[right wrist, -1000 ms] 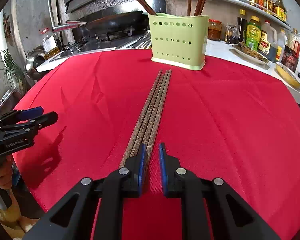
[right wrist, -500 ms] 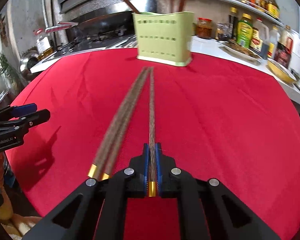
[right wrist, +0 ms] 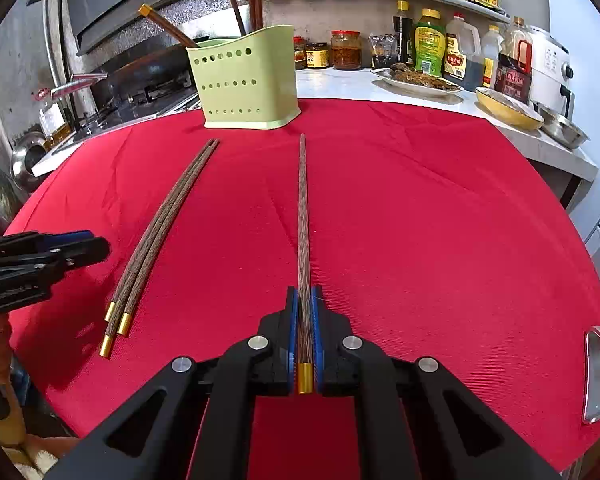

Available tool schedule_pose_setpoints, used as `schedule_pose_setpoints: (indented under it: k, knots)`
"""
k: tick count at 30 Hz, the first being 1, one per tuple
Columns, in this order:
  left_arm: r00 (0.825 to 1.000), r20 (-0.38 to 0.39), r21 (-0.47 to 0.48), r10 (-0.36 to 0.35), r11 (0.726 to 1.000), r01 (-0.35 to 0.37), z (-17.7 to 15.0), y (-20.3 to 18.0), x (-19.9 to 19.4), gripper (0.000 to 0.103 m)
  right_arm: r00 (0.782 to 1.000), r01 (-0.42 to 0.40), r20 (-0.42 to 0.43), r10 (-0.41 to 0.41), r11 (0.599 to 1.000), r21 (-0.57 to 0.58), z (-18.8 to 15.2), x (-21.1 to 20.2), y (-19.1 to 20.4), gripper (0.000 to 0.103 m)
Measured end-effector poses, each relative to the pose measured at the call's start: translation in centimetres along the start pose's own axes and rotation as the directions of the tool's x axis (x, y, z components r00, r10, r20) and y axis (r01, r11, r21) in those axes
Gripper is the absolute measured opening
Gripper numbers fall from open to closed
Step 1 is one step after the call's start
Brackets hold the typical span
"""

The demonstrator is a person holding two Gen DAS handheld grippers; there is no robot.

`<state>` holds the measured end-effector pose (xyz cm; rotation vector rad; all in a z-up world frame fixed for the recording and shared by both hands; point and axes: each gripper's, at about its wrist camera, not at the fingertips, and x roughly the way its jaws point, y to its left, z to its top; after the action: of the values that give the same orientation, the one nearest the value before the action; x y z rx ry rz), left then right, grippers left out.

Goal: Organize utensils
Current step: 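Grasp another chopstick with the left gripper while the right gripper holds its chopstick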

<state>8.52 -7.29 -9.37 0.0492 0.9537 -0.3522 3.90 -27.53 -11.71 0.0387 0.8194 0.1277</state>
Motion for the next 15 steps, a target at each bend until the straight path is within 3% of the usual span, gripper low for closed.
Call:
schedule_pose_setpoints:
  k: [11, 15]
  knots:
    - [0.999, -0.022, 0.063, 0.047, 0.997, -0.045, 0.6, -2.1, 1.1, 0.041, 1.0, -0.009, 0.008, 0.008, 1.0, 0.009, -0.1, 0.0, -0.5, 0.008]
    - [0.99, -0.025, 0.126, 0.136, 0.983, -0.131, 0.6, -2.9, 0.8, 0.041, 1.0, -0.01, 0.009, 0.01, 1.0, 0.0, -0.1, 0.0, -0.1, 0.008]
